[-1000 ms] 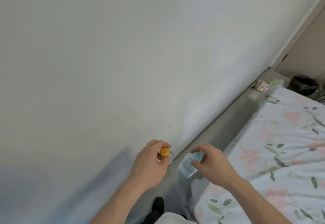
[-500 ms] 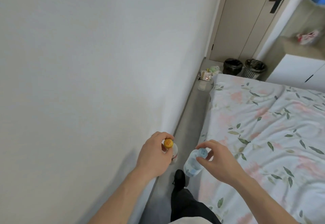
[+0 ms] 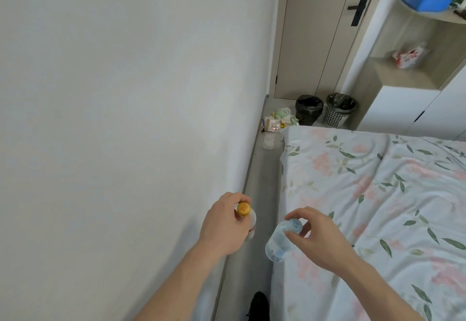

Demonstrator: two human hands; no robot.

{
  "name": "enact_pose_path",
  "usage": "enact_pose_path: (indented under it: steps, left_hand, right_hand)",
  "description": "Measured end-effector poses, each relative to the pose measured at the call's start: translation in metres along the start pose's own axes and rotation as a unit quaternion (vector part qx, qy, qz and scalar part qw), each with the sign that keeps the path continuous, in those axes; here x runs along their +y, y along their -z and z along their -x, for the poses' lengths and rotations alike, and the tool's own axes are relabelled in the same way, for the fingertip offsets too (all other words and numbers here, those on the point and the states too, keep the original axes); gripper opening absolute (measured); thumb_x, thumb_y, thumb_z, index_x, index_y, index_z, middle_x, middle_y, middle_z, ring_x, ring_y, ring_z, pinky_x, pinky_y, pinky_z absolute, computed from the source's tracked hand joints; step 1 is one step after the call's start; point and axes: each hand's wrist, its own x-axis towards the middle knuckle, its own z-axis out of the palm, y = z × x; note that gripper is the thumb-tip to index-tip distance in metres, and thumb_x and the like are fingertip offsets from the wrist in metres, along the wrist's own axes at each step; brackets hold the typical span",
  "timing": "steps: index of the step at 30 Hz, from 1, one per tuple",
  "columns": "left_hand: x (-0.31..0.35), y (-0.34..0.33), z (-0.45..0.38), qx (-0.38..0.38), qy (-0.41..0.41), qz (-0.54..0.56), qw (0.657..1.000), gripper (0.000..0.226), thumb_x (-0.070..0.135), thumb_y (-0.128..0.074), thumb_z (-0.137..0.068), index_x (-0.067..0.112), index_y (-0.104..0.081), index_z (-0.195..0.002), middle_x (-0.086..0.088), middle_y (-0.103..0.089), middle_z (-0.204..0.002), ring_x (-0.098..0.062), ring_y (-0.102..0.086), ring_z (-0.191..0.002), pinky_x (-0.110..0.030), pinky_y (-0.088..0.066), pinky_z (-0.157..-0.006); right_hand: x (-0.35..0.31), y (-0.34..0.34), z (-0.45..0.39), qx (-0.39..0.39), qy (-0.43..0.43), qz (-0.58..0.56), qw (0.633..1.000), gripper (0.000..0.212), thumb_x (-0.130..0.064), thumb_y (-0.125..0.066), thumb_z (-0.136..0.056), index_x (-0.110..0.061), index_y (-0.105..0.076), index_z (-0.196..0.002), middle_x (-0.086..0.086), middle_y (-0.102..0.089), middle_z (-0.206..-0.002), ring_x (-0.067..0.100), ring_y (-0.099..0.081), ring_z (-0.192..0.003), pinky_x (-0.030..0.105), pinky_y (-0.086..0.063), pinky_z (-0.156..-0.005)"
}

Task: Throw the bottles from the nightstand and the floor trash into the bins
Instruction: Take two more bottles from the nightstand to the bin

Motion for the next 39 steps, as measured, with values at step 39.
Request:
enact_pose_path:
  steps: [39]
  left_hand:
    - [0.203,-0.172,-0.671,-0.241,-0.174,-0.074,0.952,0.03,0.023,-0.063,-0.078,0.038,-0.064,-0.103,0.018,-0.062,-0.109,-0.006,-0.06,-0.087,-0.029,-0.053,-0.072]
  right_hand:
    - [0.125,0.28,-0.426,0.248,-0.238,-0.089,0.935,0.025,-0.026,-0.079,-0.082,-0.043,-0.067,-0.096,-0.021,-0.066,-0.1,0.0,-0.068,-0.073,0.024,-0.053,-0.064]
